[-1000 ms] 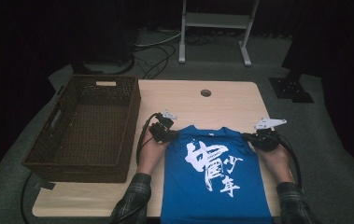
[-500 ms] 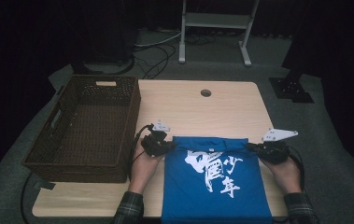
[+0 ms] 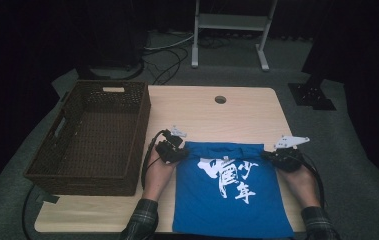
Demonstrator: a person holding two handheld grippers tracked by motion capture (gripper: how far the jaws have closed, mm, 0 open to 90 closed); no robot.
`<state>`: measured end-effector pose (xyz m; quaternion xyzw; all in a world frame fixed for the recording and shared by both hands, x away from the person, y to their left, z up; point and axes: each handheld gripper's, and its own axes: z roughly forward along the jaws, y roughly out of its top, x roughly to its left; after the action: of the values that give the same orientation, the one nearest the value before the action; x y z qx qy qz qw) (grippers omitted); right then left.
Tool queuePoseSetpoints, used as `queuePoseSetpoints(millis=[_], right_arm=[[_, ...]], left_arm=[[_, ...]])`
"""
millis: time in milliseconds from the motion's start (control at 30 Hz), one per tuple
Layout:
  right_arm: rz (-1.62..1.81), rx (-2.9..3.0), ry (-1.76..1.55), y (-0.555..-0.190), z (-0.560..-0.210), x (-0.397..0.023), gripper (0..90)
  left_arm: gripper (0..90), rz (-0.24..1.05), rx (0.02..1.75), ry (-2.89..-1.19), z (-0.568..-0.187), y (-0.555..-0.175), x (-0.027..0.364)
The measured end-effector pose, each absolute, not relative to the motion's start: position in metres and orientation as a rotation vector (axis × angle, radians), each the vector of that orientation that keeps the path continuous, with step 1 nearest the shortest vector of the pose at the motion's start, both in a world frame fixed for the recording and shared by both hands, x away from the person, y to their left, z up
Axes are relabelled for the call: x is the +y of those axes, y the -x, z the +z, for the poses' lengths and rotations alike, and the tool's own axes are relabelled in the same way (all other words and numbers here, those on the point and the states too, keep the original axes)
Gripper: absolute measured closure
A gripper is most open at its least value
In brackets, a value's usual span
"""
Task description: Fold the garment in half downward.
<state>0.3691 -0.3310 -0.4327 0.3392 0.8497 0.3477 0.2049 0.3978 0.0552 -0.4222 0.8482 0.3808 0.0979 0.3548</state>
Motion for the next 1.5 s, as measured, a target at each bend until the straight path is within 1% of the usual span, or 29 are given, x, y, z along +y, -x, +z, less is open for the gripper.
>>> queuePoseSetpoints(millis=[167,267,500,700,800,867,933,1000,1167,1200,1233,1400,1500], right_arm=[[0.961,2.336,-0.979,-0.388,-0.433,-0.329,88.2],[0.973,2.318,-0.994,-0.39,-0.432,-0.33,88.2],[0.997,2.294,-0.947,-0.357,-0.416,-0.334,88.2],[1.007,2.32,-0.925,-0.319,-0.415,-0.336,88.2],[0.982,2.351,-0.93,-0.309,-0.422,-0.336,88.2],[0.96,2.357,-0.921,-0.308,-0.425,-0.335,88.2],[0.91,2.377,-0.922,-0.313,-0.432,-0.332,88.2],[0.903,2.378,-0.919,-0.315,-0.432,-0.332,88.2],[0.905,2.363,-0.94,-0.335,-0.434,-0.332,88.2],[0.906,2.354,-0.955,-0.344,-0.434,-0.332,88.2],[0.906,2.354,-0.955,-0.344,-0.434,-0.332,88.2],[0.927,2.318,-1.002,-0.368,-0.436,-0.334,88.2],[0.922,2.312,-0.993,-0.368,-0.435,-0.334,88.2]], left_arm=[[87.2,0.25,1.011,-2.195,-0.421,-0.417,0.053],[87.2,0.255,0.995,-2.196,-0.418,-0.414,0.054],[87.1,0.273,0.937,-2.14,-0.411,-0.375,0.063],[87.1,0.277,0.903,-2.147,-0.415,-0.338,0.065],[87.1,0.271,0.904,-2.165,-0.42,-0.333,0.064],[87.1,0.264,0.918,-2.179,-0.427,-0.334,0.062],[87.1,0.247,0.932,-2.162,-0.43,-0.339,0.063],[87.2,0.257,0.932,-2.174,-0.429,-0.342,0.062],[87.1,0.276,0.963,-2.197,-0.426,-0.362,0.056],[87.1,0.277,0.97,-2.201,-0.426,-0.367,0.056],[87.1,0.278,0.976,-2.203,-0.425,-0.371,0.055],[87.1,0.269,1.008,-2.189,-0.425,-0.393,0.053],[87.2,0.289,0.997,-2.188,-0.424,-0.391,0.052]])
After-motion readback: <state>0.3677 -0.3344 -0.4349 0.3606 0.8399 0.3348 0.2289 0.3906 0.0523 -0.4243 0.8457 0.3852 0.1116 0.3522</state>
